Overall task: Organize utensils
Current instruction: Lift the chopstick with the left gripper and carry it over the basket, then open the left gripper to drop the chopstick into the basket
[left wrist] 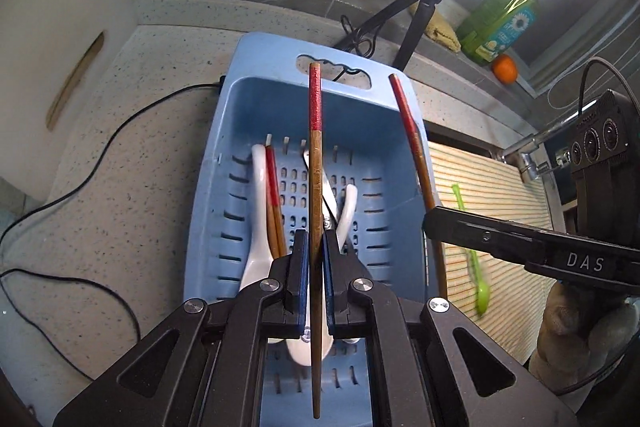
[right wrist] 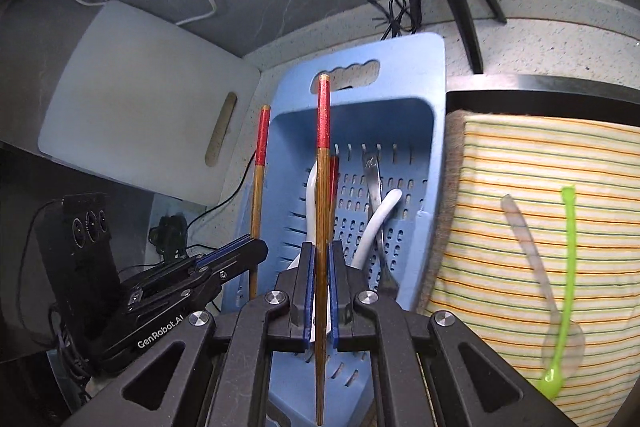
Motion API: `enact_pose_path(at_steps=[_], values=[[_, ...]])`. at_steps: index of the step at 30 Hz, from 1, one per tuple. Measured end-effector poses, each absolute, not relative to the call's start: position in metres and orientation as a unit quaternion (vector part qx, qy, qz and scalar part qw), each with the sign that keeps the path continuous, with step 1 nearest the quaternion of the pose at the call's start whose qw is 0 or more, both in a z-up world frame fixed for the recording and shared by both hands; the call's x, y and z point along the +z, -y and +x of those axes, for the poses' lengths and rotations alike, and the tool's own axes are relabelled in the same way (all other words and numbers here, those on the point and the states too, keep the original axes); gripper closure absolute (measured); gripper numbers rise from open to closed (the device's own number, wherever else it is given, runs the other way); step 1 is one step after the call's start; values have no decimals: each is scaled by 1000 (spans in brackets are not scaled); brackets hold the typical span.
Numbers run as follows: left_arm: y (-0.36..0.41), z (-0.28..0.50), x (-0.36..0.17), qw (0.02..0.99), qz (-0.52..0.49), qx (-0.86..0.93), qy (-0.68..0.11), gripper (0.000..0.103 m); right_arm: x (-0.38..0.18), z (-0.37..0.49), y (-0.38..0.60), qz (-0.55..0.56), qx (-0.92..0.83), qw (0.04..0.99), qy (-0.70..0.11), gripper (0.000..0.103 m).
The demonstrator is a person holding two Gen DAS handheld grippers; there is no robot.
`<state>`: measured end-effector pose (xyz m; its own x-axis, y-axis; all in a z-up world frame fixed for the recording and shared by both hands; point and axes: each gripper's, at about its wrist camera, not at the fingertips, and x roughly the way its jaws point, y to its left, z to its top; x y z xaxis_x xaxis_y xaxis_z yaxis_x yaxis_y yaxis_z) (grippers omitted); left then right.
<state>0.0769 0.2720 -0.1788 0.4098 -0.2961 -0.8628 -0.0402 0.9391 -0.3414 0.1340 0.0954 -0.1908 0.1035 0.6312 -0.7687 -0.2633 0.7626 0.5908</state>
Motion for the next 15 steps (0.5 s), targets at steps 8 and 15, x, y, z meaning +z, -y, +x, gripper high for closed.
enact_pose_path(at_steps=[8,15], values=[[-273,81,-182,825,-148,-65,-542,98,-199,135,-109,142,303,724,-603,94],[-278,79,-179,827,-147,-59,-540,96,-193,133,-103,138,305,729,-597,94]])
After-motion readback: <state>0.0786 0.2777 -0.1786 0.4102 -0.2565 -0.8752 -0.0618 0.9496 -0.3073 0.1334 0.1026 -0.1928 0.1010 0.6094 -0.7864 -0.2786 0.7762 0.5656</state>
